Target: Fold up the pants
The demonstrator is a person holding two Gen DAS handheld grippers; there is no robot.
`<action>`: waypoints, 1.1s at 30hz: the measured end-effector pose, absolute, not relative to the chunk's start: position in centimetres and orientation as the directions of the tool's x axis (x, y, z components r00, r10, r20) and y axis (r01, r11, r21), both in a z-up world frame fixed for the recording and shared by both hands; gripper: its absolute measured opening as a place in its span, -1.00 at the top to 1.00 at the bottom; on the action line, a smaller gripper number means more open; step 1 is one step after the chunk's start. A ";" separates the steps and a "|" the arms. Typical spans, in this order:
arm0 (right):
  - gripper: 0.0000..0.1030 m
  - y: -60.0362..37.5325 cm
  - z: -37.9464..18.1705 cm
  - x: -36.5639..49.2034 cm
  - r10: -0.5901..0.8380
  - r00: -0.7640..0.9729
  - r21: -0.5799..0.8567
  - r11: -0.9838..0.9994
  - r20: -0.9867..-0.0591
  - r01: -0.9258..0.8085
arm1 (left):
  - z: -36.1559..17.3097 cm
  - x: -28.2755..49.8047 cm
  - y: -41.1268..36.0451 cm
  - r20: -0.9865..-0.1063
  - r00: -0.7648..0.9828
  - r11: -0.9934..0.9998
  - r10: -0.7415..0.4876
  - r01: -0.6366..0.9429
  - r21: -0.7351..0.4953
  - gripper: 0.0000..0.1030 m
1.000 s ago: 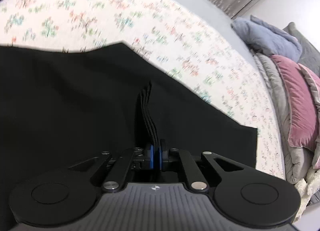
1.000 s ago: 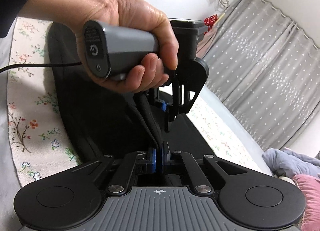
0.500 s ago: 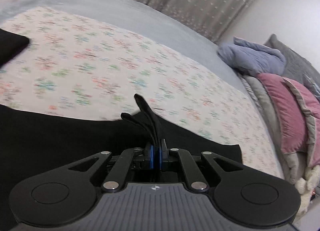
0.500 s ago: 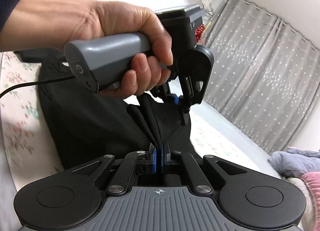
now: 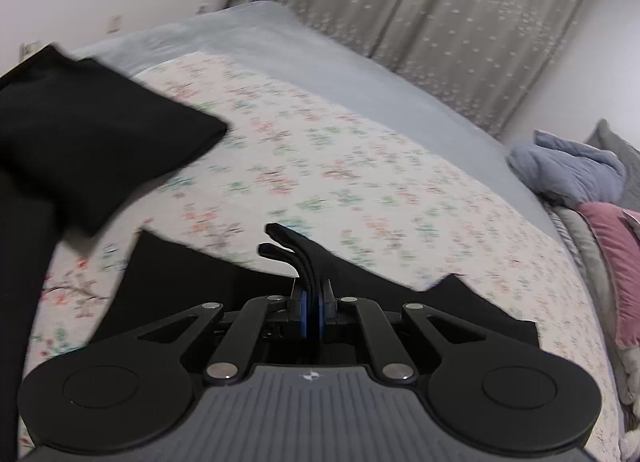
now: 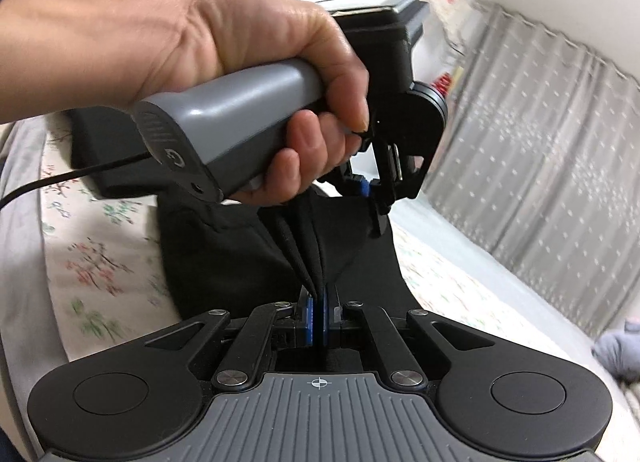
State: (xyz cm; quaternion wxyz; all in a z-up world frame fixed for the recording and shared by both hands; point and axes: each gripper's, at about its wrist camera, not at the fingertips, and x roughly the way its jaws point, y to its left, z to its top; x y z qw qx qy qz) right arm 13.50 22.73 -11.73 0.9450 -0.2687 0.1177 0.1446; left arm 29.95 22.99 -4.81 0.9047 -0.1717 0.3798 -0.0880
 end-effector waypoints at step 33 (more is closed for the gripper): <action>0.82 26.7 -14.2 13.8 0.304 0.816 -0.379 0.769 -0.492 -0.515 | -8.7 29.8 28.9 -0.711 0.692 0.945 -0.127 -0.133 -0.298 0.49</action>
